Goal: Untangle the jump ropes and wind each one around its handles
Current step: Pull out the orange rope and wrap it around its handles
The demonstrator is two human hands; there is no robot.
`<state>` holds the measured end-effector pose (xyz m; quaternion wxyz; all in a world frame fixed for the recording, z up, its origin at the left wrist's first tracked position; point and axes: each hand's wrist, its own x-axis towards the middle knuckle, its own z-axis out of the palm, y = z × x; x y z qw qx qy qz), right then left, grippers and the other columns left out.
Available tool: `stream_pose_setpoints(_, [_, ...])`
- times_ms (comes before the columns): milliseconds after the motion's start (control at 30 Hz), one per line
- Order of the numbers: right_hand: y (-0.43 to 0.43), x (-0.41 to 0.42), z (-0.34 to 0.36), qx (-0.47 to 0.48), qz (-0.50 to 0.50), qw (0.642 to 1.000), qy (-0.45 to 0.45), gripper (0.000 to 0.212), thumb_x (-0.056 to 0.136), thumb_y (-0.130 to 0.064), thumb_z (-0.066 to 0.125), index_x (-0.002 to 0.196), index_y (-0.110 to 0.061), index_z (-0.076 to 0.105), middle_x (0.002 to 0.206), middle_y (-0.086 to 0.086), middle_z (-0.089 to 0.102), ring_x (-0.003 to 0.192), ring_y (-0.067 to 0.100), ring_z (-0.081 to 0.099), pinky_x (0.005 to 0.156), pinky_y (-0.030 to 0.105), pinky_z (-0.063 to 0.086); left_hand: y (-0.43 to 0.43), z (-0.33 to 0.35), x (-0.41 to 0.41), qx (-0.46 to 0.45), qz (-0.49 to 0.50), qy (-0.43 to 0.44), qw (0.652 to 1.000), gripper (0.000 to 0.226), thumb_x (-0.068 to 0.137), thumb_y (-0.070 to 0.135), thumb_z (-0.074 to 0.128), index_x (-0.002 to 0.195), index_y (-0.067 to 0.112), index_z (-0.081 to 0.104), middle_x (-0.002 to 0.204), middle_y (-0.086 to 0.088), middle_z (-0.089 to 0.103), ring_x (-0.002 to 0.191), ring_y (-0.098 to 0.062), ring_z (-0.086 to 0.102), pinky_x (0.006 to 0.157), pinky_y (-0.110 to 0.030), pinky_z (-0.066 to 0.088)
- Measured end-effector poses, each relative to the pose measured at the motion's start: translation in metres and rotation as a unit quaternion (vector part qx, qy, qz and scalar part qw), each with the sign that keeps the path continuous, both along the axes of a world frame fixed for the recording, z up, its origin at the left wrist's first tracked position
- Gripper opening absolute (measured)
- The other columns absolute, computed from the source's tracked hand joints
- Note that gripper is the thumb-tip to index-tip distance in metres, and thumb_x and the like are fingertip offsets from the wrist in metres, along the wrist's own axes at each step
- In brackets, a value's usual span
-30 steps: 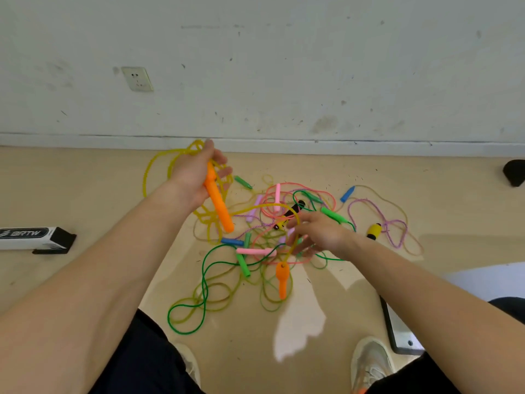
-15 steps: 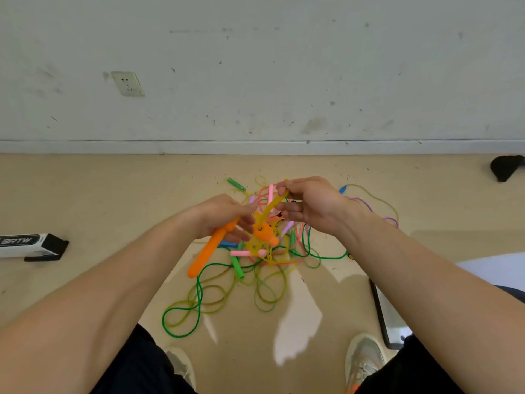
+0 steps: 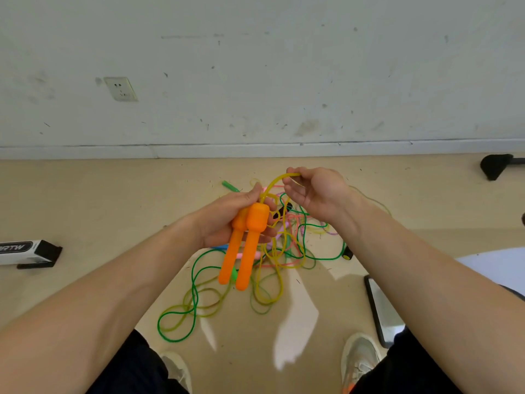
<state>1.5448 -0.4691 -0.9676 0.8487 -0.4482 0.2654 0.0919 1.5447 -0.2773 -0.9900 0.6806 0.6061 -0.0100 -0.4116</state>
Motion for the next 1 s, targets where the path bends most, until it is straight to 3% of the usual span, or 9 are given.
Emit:
stream_pose_setpoints(100, [0.0, -0.001, -0.005, -0.074, 0.012, 0.997, 0.012, 0.014, 0.104, -0.005, 0.041, 0.11, 0.003, 0.052, 0.084, 0.015, 0.067, 0.051, 0.018, 0.069, 0.046, 0.027, 0.056, 0.002, 0.0, 0.0, 0.01, -0.017, -0.02, 1.0, 0.029, 0.092, 0.041, 0.062, 0.092, 0.013, 0.071, 0.086, -0.009, 0.067, 0.076, -0.028, 0.068, 0.087, -0.048, 0.053])
stream_pose_setpoints(200, [-0.009, -0.004, -0.011, -0.287, 0.126, 0.948, 0.048, 0.018, 0.099, -0.02, 0.054, 0.102, -0.002, 0.055, 0.084, 0.012, 0.07, 0.056, 0.022, 0.067, 0.047, 0.026, 0.052, 0.003, 0.001, 0.0, 0.029, -0.028, -0.052, 0.998, 0.014, 0.091, 0.026, 0.065, 0.09, 0.014, 0.071, 0.089, -0.008, 0.07, 0.074, -0.026, 0.07, 0.073, -0.039, 0.057])
stream_pose_setpoints(300, [-0.018, -0.004, -0.017, -0.612, 0.245, 0.75, 0.059, 0.03, 0.086, -0.04, 0.06, 0.083, -0.01, 0.059, 0.088, 0.009, 0.068, 0.075, 0.032, 0.064, 0.062, 0.031, 0.049, 0.005, 0.001, 0.002, 0.049, -0.034, -0.058, 0.997, 0.012, 0.09, 0.019, 0.063, 0.094, 0.009, 0.069, 0.091, -0.009, 0.073, 0.076, -0.024, 0.07, 0.064, -0.034, 0.059])
stream_pose_setpoints(367, [-0.013, -0.005, -0.019, -0.695, 0.257, 0.671, -0.02, 0.033, 0.084, -0.042, 0.061, 0.106, -0.016, 0.063, 0.114, 0.007, 0.06, 0.102, 0.032, 0.06, 0.084, 0.038, 0.05, 0.005, 0.0, 0.001, 0.05, -0.049, -0.05, 0.996, 0.01, 0.092, 0.011, 0.061, 0.095, 0.009, 0.071, 0.092, -0.011, 0.075, 0.079, -0.024, 0.071, 0.065, -0.034, 0.059])
stream_pose_setpoints(433, [-0.004, -0.005, -0.016, -0.617, 0.29, 0.717, -0.145, 0.037, 0.088, -0.031, 0.058, 0.123, -0.022, 0.065, 0.133, 0.002, 0.057, 0.119, 0.022, 0.056, 0.102, 0.036, 0.044, 0.005, 0.001, -0.001, 0.046, -0.062, -0.048, 0.996, 0.011, 0.09, 0.008, 0.063, 0.092, 0.01, 0.074, 0.093, -0.012, 0.074, 0.081, -0.024, 0.071, 0.064, -0.033, 0.059])
stream_pose_setpoints(500, [0.007, -0.009, -0.013, -0.495, 0.354, 0.768, -0.201, 0.034, 0.089, -0.033, 0.052, 0.11, -0.016, 0.073, 0.117, 0.003, 0.069, 0.108, 0.015, 0.061, 0.103, 0.039, 0.044, 0.004, 0.003, -0.002, 0.043, -0.064, -0.058, 0.995, 0.013, 0.091, 0.004, 0.061, 0.096, 0.006, 0.073, 0.093, -0.013, 0.074, 0.081, -0.021, 0.072, 0.058, -0.028, 0.057])
stream_pose_setpoints(633, [0.009, -0.016, -0.021, -0.45, 0.387, 0.78, -0.198, 0.047, 0.099, -0.04, 0.051, 0.099, 0.004, 0.069, 0.09, 0.018, 0.069, 0.076, 0.017, 0.056, 0.087, 0.04, 0.048, 0.006, 0.002, -0.001, 0.053, -0.093, -0.078, 0.991, 0.019, 0.091, -0.002, 0.06, 0.104, 0.005, 0.072, 0.093, -0.009, 0.075, 0.084, -0.016, 0.072, 0.071, -0.027, 0.057])
stream_pose_setpoints(733, [0.003, -0.014, -0.026, -0.475, 0.409, 0.752, -0.204, 0.042, 0.101, -0.043, 0.049, 0.084, -0.012, 0.07, 0.074, 0.0, 0.06, 0.066, 0.009, 0.052, 0.069, 0.036, 0.046, 0.007, 0.001, -0.002, 0.065, -0.108, -0.082, 0.989, 0.022, 0.091, -0.004, 0.059, 0.101, 0.009, 0.074, 0.092, -0.009, 0.074, 0.082, -0.015, 0.071, 0.072, -0.026, 0.055])
stream_pose_setpoints(1000, [-0.007, -0.003, -0.027, -0.396, 0.344, 0.822, -0.222, 0.01, 0.093, -0.02, 0.069, 0.086, -0.014, 0.064, 0.055, -0.012, 0.05, 0.053, 0.003, 0.046, 0.058, 0.019, 0.035, 0.007, 0.009, 0.001, 0.049, -0.089, -0.013, 0.995, 0.029, 0.096, 0.026, 0.054, 0.109, 0.003, 0.066, 0.089, -0.017, 0.068, 0.066, -0.019, 0.067, 0.066, -0.031, 0.057])
